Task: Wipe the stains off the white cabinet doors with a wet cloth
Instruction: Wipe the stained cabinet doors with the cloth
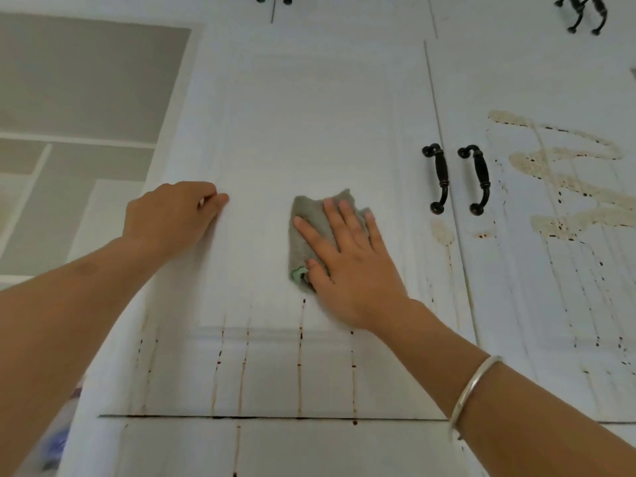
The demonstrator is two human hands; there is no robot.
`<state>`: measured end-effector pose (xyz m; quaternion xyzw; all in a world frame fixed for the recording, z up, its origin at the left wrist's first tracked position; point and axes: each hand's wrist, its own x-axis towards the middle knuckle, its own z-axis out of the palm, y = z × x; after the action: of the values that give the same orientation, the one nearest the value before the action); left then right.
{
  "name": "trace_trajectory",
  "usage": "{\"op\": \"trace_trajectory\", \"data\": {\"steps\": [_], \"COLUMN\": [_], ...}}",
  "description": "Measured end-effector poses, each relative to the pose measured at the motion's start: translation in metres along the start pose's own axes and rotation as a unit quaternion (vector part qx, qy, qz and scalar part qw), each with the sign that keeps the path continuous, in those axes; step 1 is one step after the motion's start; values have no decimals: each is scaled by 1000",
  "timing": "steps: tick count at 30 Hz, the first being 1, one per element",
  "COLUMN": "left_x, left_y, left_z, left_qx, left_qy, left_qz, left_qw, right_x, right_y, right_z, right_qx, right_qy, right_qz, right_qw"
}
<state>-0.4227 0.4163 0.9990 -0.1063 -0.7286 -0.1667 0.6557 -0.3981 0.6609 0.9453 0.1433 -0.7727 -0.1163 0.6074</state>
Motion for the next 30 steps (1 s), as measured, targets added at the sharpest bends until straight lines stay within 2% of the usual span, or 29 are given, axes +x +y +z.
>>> {"op": "trace_trajectory", "data": {"steps": [4,7,12,15,19,22,26,28,30], "left_x": [-4,-7,-7,-6,-11,-16,-17,-16,-15], "left_y": [-14,-19,-24,-29,-35,-44,-48,-49,-49], "left_z": [-2,-1,0,-3,-9,-7,0,3,5], "left_qx": [-5,-39,-72,-107,-124,-118,-155,-170,-169], "left_qy": [-15,-15,-10,-51,-102,-94,-85,-74,-56], "left_qz": [32,48,67,75,88,88,74,65,63], "left_qw": [999,998,995,990,983,985,981,980,982], "right_x": [11,16,12,1,-24,-29,5,25,39], "right_y": [-77,-110,-97,-71,-29,-16,-36,-54,-74], "right_z": [27,37,35,27,13,9,12,14,17], "right_qx": [39,35,13,14,42,40,35,21,6], "right_qy": [49,49,17,13,5,19,32,44,50], "right_qz": [-20,-41,-81,-28,104,206,329,308,231], "right_qw": [998,997,996,999,994,978,943,950,972]}}
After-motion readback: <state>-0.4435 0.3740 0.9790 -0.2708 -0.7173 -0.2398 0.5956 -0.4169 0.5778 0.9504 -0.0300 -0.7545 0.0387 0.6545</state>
